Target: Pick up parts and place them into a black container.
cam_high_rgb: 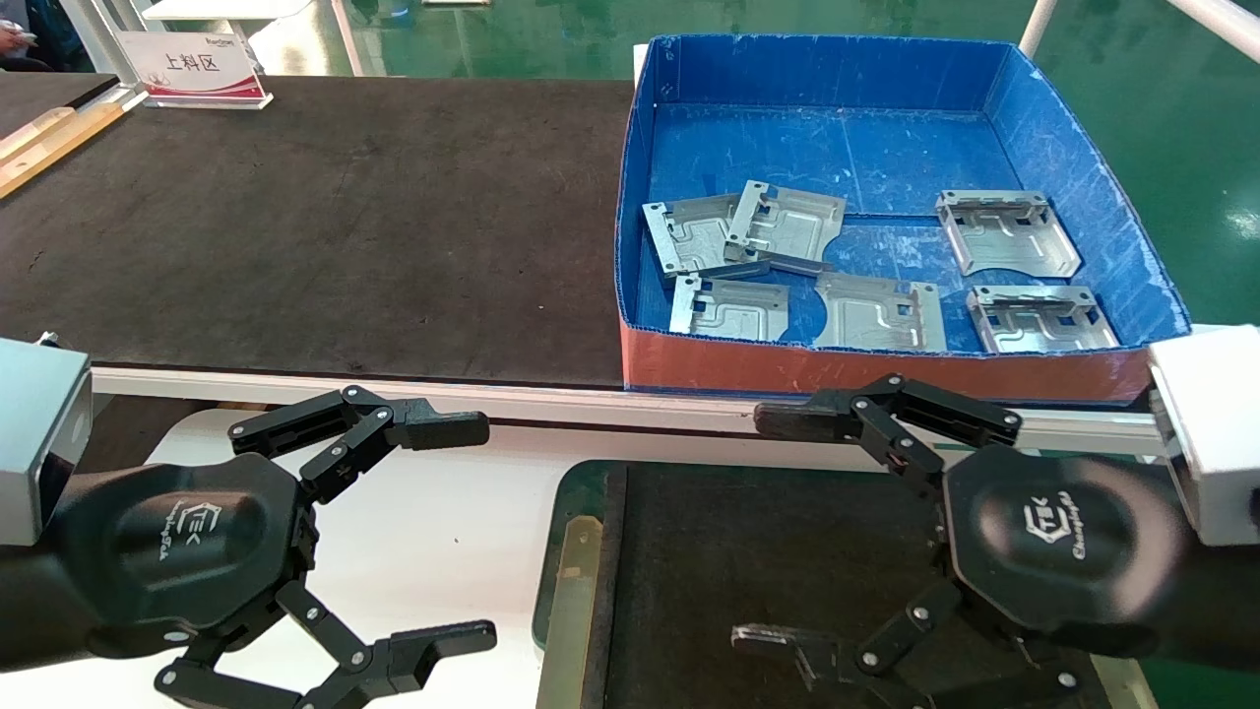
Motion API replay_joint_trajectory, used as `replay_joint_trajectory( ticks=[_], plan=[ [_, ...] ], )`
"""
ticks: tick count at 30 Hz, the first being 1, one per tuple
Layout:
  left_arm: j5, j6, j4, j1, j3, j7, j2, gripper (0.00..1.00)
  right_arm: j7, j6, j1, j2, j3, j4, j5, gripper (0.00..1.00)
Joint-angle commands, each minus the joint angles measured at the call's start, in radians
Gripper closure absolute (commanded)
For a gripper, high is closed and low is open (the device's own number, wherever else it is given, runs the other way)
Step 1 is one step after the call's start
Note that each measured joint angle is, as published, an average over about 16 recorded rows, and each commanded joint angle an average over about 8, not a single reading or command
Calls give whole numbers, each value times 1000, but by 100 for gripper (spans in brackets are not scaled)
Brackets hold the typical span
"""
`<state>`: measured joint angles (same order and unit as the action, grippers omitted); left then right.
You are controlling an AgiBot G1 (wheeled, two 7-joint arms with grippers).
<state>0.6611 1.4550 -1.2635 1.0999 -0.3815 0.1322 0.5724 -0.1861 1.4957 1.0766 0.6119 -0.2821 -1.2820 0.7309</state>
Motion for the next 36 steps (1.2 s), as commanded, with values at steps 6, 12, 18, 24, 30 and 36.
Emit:
replay_joint_trajectory(
  ticks=[6, 12, 18, 24, 30, 36],
  plan=[
    [0, 0, 0, 0, 0, 0, 0, 100, 0, 0, 0, 0, 0, 0, 0, 0],
    [0, 0, 0, 0, 0, 0, 0, 100, 0, 0, 0, 0, 0, 0, 0, 0],
    [0, 0, 0, 0, 0, 0, 0, 100, 0, 0, 0, 0, 0, 0, 0, 0],
    [0, 0, 0, 0, 0, 0, 0, 100, 0, 0, 0, 0, 0, 0, 0, 0],
    [0, 0, 0, 0, 0, 0, 0, 100, 0, 0, 0, 0, 0, 0, 0, 0],
    [0, 0, 0, 0, 0, 0, 0, 100, 0, 0, 0, 0, 0, 0, 0, 0]
  ],
)
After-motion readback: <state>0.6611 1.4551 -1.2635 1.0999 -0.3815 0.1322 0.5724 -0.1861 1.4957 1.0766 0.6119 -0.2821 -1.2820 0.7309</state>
